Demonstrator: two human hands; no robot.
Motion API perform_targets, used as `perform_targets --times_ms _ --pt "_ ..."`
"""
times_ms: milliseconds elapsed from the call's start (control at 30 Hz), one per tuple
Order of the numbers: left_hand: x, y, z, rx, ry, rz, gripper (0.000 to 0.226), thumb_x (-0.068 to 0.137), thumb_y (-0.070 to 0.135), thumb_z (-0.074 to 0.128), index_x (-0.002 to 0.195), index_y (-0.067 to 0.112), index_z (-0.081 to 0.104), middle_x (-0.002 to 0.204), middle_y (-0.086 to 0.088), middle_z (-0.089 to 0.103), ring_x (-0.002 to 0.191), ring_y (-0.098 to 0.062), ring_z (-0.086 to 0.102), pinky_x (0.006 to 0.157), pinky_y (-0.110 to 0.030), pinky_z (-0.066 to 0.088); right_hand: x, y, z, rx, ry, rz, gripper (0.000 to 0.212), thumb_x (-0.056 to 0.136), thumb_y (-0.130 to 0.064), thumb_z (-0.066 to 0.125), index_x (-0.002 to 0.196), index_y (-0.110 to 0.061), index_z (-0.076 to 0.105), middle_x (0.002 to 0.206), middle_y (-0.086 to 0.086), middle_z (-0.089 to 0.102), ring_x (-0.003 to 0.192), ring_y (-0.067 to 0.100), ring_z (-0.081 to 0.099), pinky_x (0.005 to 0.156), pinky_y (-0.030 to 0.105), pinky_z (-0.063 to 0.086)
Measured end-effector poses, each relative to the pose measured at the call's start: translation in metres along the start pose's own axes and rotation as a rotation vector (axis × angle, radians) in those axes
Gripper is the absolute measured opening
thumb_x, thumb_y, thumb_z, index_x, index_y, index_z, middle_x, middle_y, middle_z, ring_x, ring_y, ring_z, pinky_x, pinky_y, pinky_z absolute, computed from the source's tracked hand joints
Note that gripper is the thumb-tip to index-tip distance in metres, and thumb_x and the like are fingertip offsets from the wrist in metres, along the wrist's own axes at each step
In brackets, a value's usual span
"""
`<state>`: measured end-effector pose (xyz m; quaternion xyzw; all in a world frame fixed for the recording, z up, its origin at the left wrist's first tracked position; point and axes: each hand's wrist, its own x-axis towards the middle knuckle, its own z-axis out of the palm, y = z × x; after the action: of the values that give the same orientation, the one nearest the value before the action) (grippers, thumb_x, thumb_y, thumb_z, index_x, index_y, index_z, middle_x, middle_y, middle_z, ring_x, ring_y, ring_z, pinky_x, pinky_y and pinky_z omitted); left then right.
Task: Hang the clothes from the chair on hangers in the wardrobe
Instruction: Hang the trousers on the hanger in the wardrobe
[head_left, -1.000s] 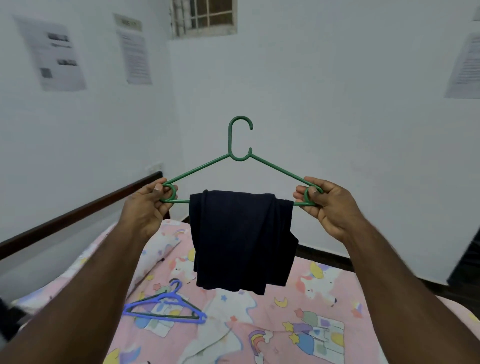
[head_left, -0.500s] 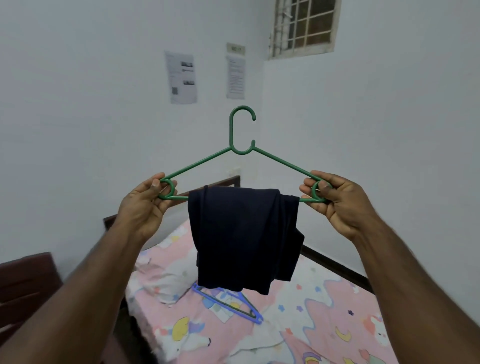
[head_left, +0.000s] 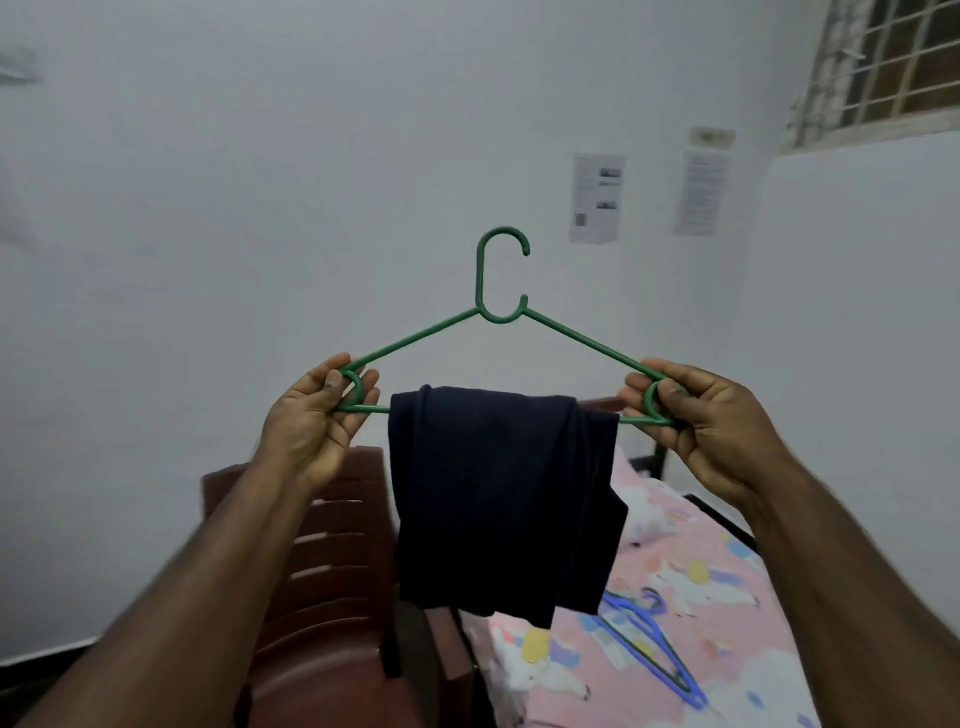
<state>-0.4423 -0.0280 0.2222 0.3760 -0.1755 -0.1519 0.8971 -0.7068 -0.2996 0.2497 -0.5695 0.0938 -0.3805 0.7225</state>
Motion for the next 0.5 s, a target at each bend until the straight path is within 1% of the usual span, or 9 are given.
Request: perform_targets --times_ms 133,233,300,333,400,500 --pt "-0.025 0.057 -0.045 0.009 0.113 0.112 0.026 0.105 0.004 0.042 0.101 0.007 0.067 0.094 -0.010 0.077 0.090 -0.025 0.076 0.077 -0.035 0.063 0.004 0.016 0.062 0.023 -0.157 -0.005 0.030 0.090 -0.005 0.055 0.119 -0.005 0.064 0.111 0.017 0.073 0.104 0.033 0.071 0.076 0.033 0.061" --pt "-0.051 0.097 -0.076 0.000 0.203 0.198 0.023 0.105 0.004 0.042 0.104 0.006 0.064 0.095 -0.011 0.076 0.089 -0.025 0.076 0.077 -0.035 0.063 0.005 0.028 0.109 0.040 -0.285 -0.003 0.035 0.084 -0.008 0.060 0.118 -0.008 0.065 0.110 0.015 0.074 0.102 0.031 0.072 0.075 0.032 0.061" --pt "-0.068 0.123 -0.093 -0.009 0.262 0.242 0.023 0.105 0.005 0.042 0.105 0.005 0.064 0.096 -0.012 0.076 0.089 -0.026 0.076 0.074 -0.036 0.063 0.005 0.034 0.139 0.078 -0.360 0.006 0.040 0.078 -0.012 0.064 0.118 -0.008 0.066 0.109 0.015 0.074 0.101 0.030 0.072 0.076 0.032 0.061" --pt "-0.078 0.136 -0.101 -0.008 0.292 0.265 0.022 0.105 0.005 0.042 0.105 0.005 0.064 0.096 -0.012 0.075 0.089 -0.026 0.076 0.072 -0.035 0.063 0.005 0.038 0.153 0.099 -0.397 0.013 0.039 0.079 -0.011 0.062 0.118 -0.008 0.066 0.108 0.014 0.074 0.100 0.030 0.072 0.077 0.033 0.061" --pt "-0.098 0.161 -0.115 -0.006 0.352 0.319 0.022 0.105 0.004 0.041 0.104 0.005 0.063 0.091 -0.012 0.076 0.085 -0.025 0.076 0.068 -0.034 0.063 0.005 0.046 0.183 0.136 -0.476 0.033 0.031 0.088 -0.005 0.055 0.117 -0.008 0.066 0.108 0.014 0.074 0.100 0.030 0.072 0.078 0.033 0.061" --pt "-0.130 0.198 -0.132 0.004 0.415 0.406 0.022 0.105 0.003 0.040 0.103 0.005 0.061 0.085 -0.012 0.076 0.079 -0.023 0.076 0.068 -0.035 0.063 -0.002 0.055 0.229 0.170 -0.580 0.063 0.030 0.097 0.003 0.046 0.117 -0.008 0.066 0.110 0.015 0.074 0.101 0.031 0.072 0.078 0.034 0.061"
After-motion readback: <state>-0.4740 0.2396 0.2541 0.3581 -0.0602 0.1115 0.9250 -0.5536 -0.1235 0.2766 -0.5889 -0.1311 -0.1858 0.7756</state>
